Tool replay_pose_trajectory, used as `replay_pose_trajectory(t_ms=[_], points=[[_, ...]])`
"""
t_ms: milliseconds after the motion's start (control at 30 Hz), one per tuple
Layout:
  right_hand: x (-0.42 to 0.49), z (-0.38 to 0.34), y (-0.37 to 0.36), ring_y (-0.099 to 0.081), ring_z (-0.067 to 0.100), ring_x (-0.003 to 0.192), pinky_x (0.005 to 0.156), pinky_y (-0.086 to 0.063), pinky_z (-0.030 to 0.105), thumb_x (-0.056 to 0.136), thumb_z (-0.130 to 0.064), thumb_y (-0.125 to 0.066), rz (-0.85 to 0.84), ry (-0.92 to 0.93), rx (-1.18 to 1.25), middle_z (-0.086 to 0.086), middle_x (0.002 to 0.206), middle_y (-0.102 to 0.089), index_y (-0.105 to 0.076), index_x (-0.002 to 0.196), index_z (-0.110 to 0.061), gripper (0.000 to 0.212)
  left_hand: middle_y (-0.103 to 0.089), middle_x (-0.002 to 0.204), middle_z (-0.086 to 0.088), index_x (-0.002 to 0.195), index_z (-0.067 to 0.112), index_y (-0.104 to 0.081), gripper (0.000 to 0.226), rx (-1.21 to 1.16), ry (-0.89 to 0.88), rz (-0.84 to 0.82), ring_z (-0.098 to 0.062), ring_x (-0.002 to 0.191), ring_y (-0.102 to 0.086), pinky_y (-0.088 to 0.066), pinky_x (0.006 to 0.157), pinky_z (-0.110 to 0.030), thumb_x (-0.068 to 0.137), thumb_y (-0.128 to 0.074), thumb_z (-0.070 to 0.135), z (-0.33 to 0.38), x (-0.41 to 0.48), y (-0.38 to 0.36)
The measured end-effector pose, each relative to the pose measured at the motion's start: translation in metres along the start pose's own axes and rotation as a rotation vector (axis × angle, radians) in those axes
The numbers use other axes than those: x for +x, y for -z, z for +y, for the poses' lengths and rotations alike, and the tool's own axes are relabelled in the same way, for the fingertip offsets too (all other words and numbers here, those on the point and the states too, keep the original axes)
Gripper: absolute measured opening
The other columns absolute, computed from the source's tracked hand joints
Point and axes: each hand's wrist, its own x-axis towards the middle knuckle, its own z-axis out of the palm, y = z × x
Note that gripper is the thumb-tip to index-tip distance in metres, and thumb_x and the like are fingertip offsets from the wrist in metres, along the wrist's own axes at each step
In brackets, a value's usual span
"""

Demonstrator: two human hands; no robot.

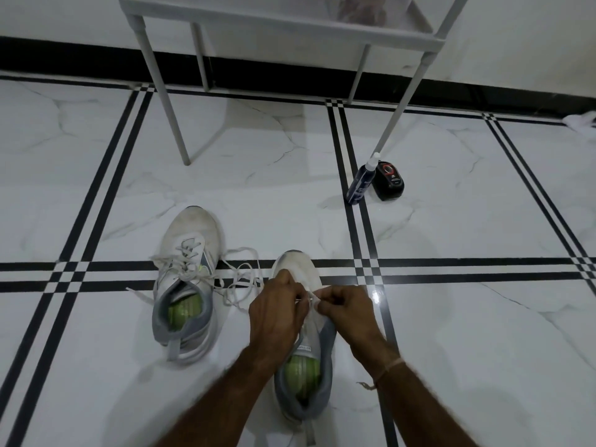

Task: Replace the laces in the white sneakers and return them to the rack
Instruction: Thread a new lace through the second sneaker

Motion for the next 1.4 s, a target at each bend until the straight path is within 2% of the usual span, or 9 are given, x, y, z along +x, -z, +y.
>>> replay_pose_trajectory(t_ms=[200, 333, 533, 700, 733, 900, 1033, 1233, 1400], points=[[-0.003, 0.010, 0.002, -0.075, 0.016, 0.090, 0.083, -0.062, 0.030, 0.098, -0.011, -0.066, -0.021, 0.028, 0.083, 0.002, 0.095, -0.079, -0.080, 0.103, -0.011, 0.015, -0.053, 0.094, 0.012, 0.090, 0.029, -0.069, 0.007, -0.122, 0.085, 0.005, -0.009, 0.091, -0.057, -0.046, 0.071, -0.030, 0.093, -0.065, 0.034, -0.008, -0.003, -0.011], [0.002, 0.015, -0.003, -0.074, 0.022, 0.082, 0.075, -0.063, 0.040, 0.087, -0.001, -0.073, 0.116, 0.072, 0.024, 0.002, 0.091, -0.075, -0.077, 0.087, -0.017, 0.016, -0.053, 0.094, 0.012, 0.088, 0.028, -0.067, 0.004, -0.169, 0.131, 0.018, -0.010, 0.092, -0.056, -0.044, 0.072, -0.030, 0.091, -0.066, 0.027, -0.006, -0.004, -0.016], [0.007, 0.010, -0.016, -0.059, 0.006, 0.079, 0.069, -0.047, 0.019, 0.089, 0.002, -0.058, 0.178, 0.269, -0.321, -0.006, 0.086, -0.059, -0.060, 0.077, -0.021, 0.026, -0.053, 0.100, 0.008, 0.092, 0.028, -0.068, 0.010, -0.176, 0.040, -0.027, -0.012, 0.094, -0.056, -0.051, 0.074, -0.036, 0.094, -0.060, 0.034, -0.017, -0.006, -0.014], [0.020, -0.027, 0.069, -0.064, 0.017, 0.067, 0.065, -0.057, 0.032, 0.106, -0.011, -0.044, 0.291, -0.058, 1.036, 0.003, 0.077, -0.064, -0.057, 0.084, -0.015, 0.026, -0.048, 0.092, 0.014, 0.090, 0.034, -0.069, 0.006, -0.160, 0.001, -0.033, -0.011, 0.089, -0.057, -0.048, 0.075, -0.040, 0.090, -0.064, 0.038, -0.030, -0.004, -0.011], [0.021, -0.031, 0.082, -0.057, 0.014, 0.062, 0.063, -0.051, 0.031, 0.106, -0.010, -0.045, 0.306, 0.001, 1.032, 0.001, 0.073, -0.059, -0.056, 0.085, -0.014, 0.023, -0.048, 0.093, 0.015, 0.090, 0.036, -0.069, 0.008, -0.155, 0.005, -0.030, -0.010, 0.090, -0.056, -0.047, 0.078, -0.042, 0.088, -0.063, 0.040, -0.028, -0.003, -0.011], [0.016, -0.004, 0.032, -0.063, 0.001, 0.089, 0.075, -0.048, 0.013, 0.086, -0.020, -0.081, 0.012, 0.367, -0.230, -0.002, 0.101, -0.065, -0.070, 0.099, -0.016, 0.018, -0.053, 0.096, 0.015, 0.092, 0.037, -0.071, 0.011, -0.211, 0.035, -0.027, -0.013, 0.097, -0.057, -0.048, 0.085, -0.047, 0.082, -0.066, 0.038, -0.023, 0.001, -0.012], [0.021, 0.025, 0.006, -0.059, 0.008, 0.082, 0.074, -0.051, 0.031, 0.090, -0.026, -0.072, 0.025, 0.402, -0.392, -0.003, 0.091, -0.061, -0.067, 0.085, -0.017, 0.011, -0.053, 0.096, 0.013, 0.095, 0.036, -0.072, 0.013, -0.150, 0.055, -0.012, -0.014, 0.099, -0.053, -0.035, 0.083, -0.037, 0.086, -0.074, 0.026, -0.020, 0.001, -0.010], [0.022, -0.043, 0.077, -0.038, 0.009, 0.053, 0.046, -0.037, 0.017, 0.108, -0.016, -0.043, 0.217, 0.012, 1.012, -0.002, 0.065, -0.056, -0.047, 0.079, -0.017, 0.029, -0.048, 0.102, 0.019, 0.089, 0.042, -0.067, 0.016, -0.093, 0.091, 0.034, -0.002, 0.099, -0.031, -0.015, 0.076, -0.029, 0.079, -0.079, 0.040, -0.021, 0.000, 0.001], [0.016, -0.009, 0.035, -0.067, 0.004, 0.086, 0.074, -0.054, 0.022, 0.088, -0.045, -0.075, -0.021, 0.280, -0.271, -0.012, 0.096, -0.070, -0.062, 0.101, -0.033, 0.022, -0.045, 0.110, 0.020, 0.107, 0.044, -0.058, 0.039, -0.146, 0.086, 0.012, -0.005, 0.104, -0.031, -0.026, 0.081, -0.032, 0.075, -0.080, 0.038, -0.018, 0.001, 0.005]])
